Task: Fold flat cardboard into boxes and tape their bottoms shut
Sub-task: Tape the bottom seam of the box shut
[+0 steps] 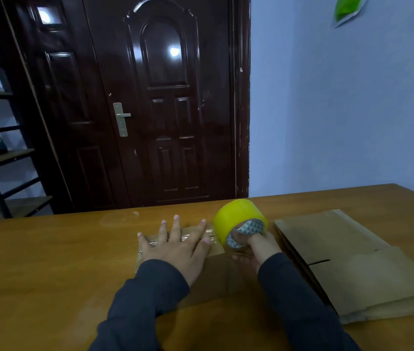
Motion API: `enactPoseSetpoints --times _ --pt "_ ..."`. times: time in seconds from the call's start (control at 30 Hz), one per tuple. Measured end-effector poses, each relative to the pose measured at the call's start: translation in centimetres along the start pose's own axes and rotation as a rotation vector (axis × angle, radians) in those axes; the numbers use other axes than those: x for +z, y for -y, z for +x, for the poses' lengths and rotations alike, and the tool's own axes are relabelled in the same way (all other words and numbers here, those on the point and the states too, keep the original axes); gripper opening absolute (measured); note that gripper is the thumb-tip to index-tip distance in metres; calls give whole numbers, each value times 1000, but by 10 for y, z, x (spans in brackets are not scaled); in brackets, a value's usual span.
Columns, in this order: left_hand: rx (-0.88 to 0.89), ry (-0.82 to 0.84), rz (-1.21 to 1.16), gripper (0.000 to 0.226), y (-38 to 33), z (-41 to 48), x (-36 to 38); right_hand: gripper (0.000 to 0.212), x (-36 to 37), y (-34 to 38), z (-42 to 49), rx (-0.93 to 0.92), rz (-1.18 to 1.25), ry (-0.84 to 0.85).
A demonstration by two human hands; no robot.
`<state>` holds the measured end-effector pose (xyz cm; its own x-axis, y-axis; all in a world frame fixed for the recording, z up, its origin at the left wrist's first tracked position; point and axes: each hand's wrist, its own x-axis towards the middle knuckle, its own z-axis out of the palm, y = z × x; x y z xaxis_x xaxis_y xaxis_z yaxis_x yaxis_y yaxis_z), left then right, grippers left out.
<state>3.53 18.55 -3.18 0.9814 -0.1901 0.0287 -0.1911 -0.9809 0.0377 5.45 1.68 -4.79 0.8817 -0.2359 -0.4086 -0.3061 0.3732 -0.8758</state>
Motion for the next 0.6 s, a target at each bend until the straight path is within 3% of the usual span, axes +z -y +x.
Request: enactPoseSetpoints --times 0.17,0.37,0.47,0.6 --pt "1 1 9 50 0 -1 0 55 0 1 11 70 -83 -159" --pt "13 -4 18 50 2 0 1 47 2 -1 15 91 -115 -211" --pt "14 -8 9 50 2 0 1 36 -7 -8 20 29 -131 -277" --pt "21 -20 12 51 3 0 1 46 -22 -24 16 -140 -251 -311"
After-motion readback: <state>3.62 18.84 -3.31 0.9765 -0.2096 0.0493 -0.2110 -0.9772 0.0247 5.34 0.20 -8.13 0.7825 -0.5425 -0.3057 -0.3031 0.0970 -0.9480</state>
